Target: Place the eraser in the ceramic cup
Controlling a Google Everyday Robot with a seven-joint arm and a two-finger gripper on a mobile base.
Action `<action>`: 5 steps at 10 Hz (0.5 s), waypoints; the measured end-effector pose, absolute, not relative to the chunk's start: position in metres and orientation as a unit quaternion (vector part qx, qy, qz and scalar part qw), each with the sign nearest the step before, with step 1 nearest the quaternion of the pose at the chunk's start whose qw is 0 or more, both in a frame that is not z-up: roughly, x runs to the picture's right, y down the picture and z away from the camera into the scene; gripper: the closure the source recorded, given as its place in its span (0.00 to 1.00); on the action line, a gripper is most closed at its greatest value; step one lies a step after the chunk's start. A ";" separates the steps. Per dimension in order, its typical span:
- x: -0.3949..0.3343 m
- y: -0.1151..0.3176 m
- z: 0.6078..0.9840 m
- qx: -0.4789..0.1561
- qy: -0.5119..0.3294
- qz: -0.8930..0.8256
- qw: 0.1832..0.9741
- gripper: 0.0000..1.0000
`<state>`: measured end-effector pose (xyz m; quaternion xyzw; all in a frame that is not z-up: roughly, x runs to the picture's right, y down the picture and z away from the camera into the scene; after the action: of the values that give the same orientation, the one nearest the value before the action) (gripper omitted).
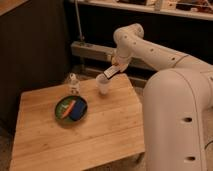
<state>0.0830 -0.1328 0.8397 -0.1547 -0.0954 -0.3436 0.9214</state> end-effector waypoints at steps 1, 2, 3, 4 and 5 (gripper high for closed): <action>0.081 -0.132 0.842 -0.156 -0.089 -0.346 0.921 1.00; 0.079 -0.130 0.846 -0.158 -0.083 -0.347 0.921 1.00; 0.078 -0.129 0.851 -0.162 -0.078 -0.346 0.921 1.00; 0.078 -0.128 0.854 -0.164 -0.075 -0.345 0.921 1.00; 0.074 -0.128 0.858 -0.165 -0.073 -0.346 0.921 1.00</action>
<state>0.0743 -0.1279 0.8578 -0.1650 -0.0731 -0.3457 0.9208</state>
